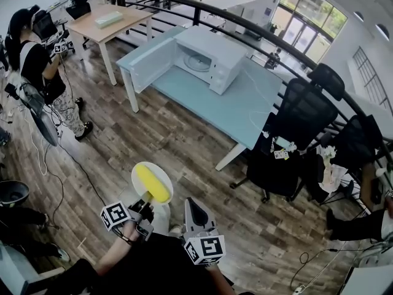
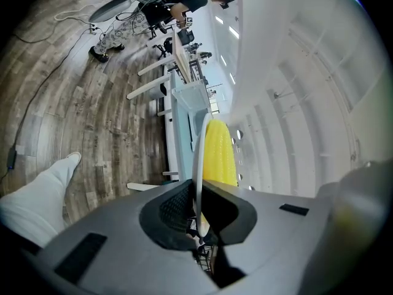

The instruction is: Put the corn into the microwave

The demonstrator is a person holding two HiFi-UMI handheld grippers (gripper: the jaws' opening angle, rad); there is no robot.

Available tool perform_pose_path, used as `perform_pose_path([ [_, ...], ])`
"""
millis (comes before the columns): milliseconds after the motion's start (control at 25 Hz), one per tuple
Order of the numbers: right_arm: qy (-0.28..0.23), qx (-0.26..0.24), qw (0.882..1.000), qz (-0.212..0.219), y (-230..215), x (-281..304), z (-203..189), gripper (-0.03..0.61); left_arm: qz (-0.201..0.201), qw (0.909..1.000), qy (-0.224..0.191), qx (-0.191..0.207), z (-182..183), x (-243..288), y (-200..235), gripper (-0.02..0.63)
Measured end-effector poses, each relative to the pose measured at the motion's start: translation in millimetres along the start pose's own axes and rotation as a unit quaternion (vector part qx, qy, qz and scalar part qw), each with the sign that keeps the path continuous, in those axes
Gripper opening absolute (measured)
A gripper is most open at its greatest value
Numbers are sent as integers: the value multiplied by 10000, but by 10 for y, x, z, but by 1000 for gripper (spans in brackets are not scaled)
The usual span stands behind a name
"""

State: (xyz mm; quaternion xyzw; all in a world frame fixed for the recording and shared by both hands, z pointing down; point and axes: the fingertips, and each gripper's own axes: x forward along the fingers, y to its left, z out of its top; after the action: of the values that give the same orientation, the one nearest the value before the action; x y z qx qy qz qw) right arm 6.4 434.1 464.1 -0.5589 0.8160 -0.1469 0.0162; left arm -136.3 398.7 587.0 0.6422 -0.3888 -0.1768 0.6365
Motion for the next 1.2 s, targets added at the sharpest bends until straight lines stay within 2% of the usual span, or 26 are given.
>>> perform_pose_path([
  [640, 128, 39, 9999, 44, -326, 862, 158, 8, 10, 10000, 54, 15, 599, 719, -185, 28],
  [1200, 93, 23, 9998, -183, -531, 1659, 402, 8, -72, 9994, 317, 113, 1249, 1371, -328, 26],
])
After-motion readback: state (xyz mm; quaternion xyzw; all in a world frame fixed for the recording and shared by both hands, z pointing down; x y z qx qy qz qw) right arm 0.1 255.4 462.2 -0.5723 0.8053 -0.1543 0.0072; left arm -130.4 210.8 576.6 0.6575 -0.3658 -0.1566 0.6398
